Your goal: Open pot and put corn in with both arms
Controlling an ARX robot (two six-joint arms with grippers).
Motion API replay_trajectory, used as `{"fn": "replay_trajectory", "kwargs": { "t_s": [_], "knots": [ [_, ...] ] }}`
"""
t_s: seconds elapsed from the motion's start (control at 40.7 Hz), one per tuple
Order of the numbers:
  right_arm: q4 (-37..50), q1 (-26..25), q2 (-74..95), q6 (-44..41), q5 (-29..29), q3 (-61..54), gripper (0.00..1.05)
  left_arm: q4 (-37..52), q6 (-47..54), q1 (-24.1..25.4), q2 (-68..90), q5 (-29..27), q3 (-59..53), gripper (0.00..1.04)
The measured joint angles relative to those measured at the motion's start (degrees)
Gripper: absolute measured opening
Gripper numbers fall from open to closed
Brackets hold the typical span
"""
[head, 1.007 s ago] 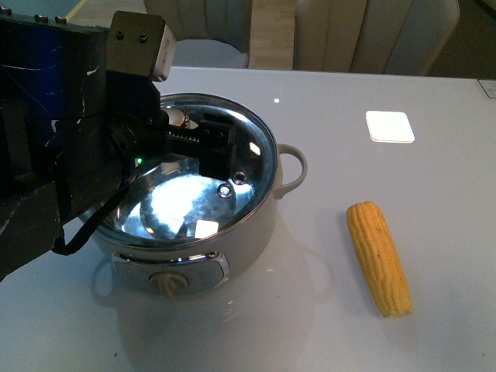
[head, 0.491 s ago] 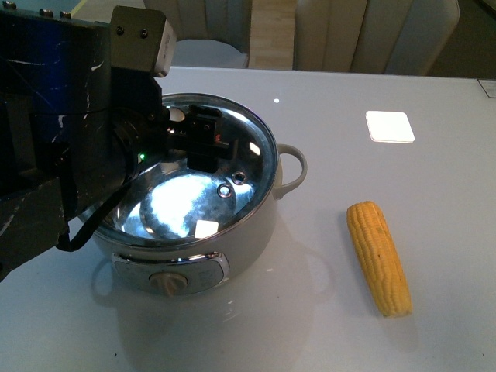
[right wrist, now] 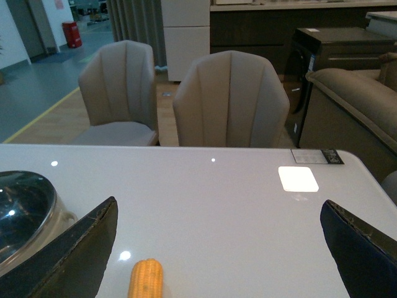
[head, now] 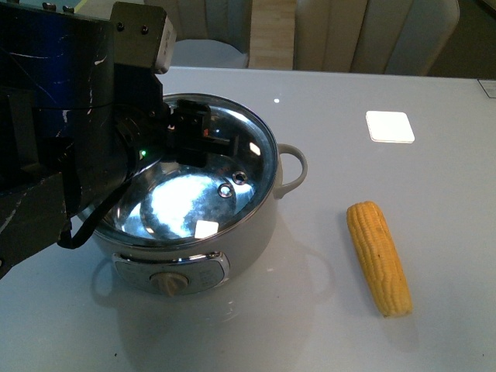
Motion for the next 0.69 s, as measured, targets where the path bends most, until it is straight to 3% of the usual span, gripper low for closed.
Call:
{"fn": "replay_trajectory", "kwargs": {
  "t_s": [0.688],
  "knots": [
    [0.0, 0.0, 0.0, 0.0, 0.0, 0.0, 0.96, -6.2, 1.6, 0.3, -9.2, -1.2, 1.3, 0.42]
  ]
}}
